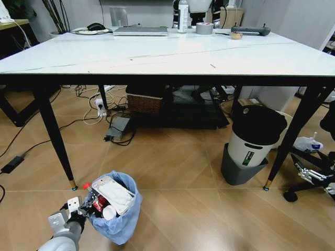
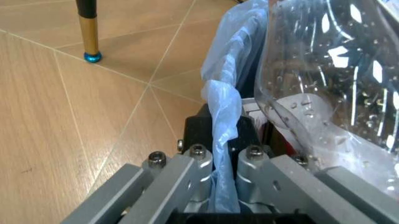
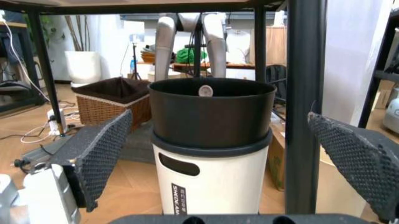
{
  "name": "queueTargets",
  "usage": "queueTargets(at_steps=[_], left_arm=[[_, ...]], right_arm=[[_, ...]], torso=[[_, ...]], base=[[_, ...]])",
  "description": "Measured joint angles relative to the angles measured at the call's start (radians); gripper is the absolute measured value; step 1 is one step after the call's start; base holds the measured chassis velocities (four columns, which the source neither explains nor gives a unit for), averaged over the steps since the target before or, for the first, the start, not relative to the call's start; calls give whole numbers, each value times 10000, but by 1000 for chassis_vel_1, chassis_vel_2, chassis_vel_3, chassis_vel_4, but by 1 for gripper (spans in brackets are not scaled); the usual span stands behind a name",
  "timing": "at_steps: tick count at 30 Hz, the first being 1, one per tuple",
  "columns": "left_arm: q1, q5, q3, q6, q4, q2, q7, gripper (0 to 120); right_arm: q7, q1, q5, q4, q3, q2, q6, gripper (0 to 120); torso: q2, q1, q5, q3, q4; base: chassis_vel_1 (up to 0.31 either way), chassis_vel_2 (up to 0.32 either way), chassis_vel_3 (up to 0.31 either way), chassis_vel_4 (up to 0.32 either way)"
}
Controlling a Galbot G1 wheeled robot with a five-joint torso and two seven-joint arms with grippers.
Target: Pick up the trash bin and place the trash from the table into it.
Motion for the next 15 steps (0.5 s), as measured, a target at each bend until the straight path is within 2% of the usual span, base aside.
queueTargets(at_steps=[15], left_arm=[[-182, 141, 119, -46, 326, -63, 55, 0]], right_arm=[[0, 0, 0, 0, 0, 0, 0, 100]], torso=[[3, 0, 0, 3, 0]], base=[[0, 0, 0, 0]])
